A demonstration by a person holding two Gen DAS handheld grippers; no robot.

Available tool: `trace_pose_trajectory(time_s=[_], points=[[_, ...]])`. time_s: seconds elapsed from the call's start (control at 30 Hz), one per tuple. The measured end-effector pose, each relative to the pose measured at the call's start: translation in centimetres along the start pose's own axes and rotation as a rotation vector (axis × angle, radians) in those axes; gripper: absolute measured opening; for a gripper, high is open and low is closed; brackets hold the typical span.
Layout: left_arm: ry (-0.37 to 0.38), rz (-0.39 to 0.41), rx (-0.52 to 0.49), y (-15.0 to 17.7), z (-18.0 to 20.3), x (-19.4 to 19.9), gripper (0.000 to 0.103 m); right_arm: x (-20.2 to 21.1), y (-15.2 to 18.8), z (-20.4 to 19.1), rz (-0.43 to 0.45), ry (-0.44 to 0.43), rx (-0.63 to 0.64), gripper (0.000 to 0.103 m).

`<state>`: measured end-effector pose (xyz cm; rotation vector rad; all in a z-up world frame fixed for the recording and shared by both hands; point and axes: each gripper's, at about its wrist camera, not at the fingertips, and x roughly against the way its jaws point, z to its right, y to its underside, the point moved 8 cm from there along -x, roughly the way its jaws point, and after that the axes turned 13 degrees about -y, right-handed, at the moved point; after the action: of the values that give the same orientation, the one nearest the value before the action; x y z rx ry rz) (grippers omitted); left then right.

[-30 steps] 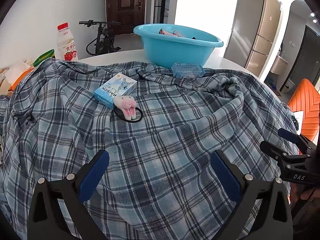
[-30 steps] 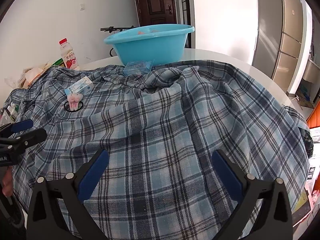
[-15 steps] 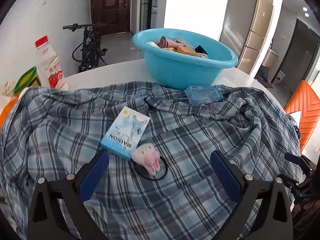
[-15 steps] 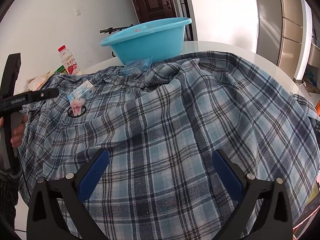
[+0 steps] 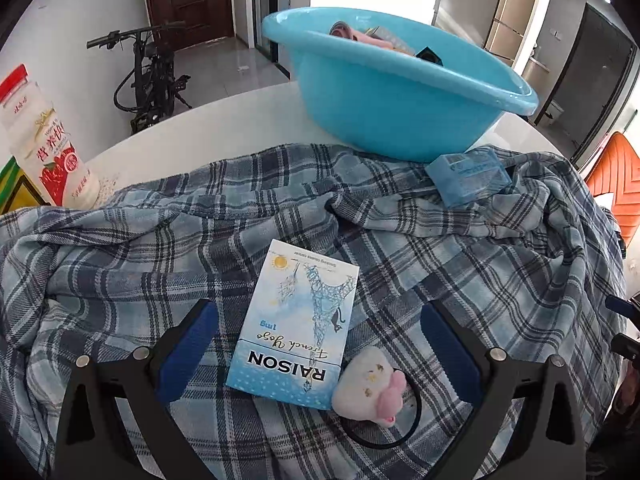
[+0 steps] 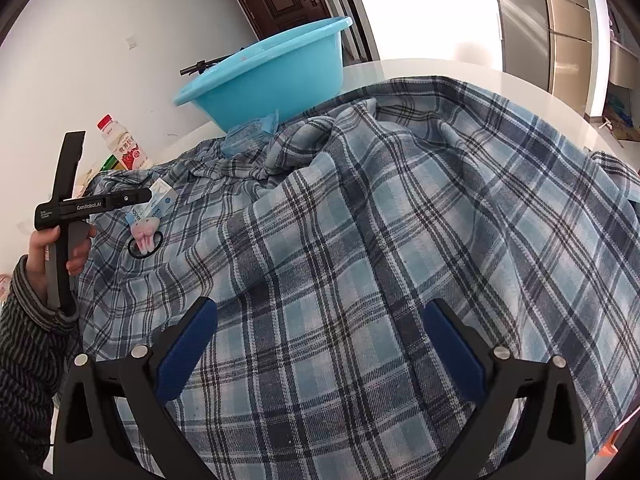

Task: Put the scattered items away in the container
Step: 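Grasp the blue-and-white RAISON box with the left gripper, then grasp the blue wrapped soap pack with the right gripper while the left gripper holds the RAISON box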

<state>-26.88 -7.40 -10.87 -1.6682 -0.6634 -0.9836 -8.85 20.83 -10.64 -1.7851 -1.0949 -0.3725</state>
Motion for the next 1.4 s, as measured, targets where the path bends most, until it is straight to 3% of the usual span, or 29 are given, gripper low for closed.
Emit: trace_pose_trajectory(time_s=[0.27, 0.33, 0.43, 0.5, 0.57, 0.67, 0.83, 1.0, 1.1, 1.13, 1.27, 1.4], points=[[-0.034, -0.015, 0.013, 0.1, -1.0, -2.4, 0.102, -0.4, -0.4, 0.6, 0.010, 0.030, -0.013, 0.102], [-0.041, -0.028, 0.007, 0.2, -0.9, -3.0, 0.098, -0.6, -0.3, 0.6, 0.005, 0.028, -0.013, 0.102], [-0.047, -0.046, -0.018, 0.4, -0.6, -3.6, 0.088, -0.7, -0.2, 0.8, 0.002, 0.023, -0.024, 0.102], [-0.059, -0.047, -0.027, 0.5, -0.5, -3.8, 0.062, -0.5, -0.2, 1.1, 0.017, 0.028, -0.033, 0.102], [-0.083, -0.014, 0.005, 0.0, -1.2, -3.0, 0.062, -0.3, -0.2, 1.3, 0.020, 0.034, -0.043, 0.102], [-0.035, 0.025, 0.065, -0.8, -1.7, -0.7, 0.062, 0.0, -0.4, 1.5, 0.021, 0.032, -0.054, 0.102], [-0.040, 0.069, 0.072, -1.0, -2.2, 3.6, 0.062, 0.5, -0.1, 1.1, 0.023, 0.028, -0.040, 0.102], [-0.037, 0.034, 0.112, 0.8, -1.7, 6.1, 0.062, 1.0, 0.7, 0.0, 0.011, 0.005, -0.019, 0.102], [-0.127, -0.018, 0.152, 3.2, -1.3, 6.4, 0.062, 1.3, 0.6, -0.6, 0.016, 0.019, 0.011, 0.102], [-0.155, -0.029, 0.174, 4.0, -1.2, 6.7, 0.062, 1.3, 0.4, -0.7, 0.014, 0.026, 0.020, 0.102], [-0.124, 0.010, 0.201, 6.0, 0.9, 8.3, 0.062, 1.0, -1.3, -2.1, 0.008, 0.051, 0.080, 0.102], [-0.103, 0.055, 0.224, 5.7, 2.8, 9.2, 0.062, 0.7, -4.5, -4.4, 0.028, 0.067, 0.165, 0.102]])
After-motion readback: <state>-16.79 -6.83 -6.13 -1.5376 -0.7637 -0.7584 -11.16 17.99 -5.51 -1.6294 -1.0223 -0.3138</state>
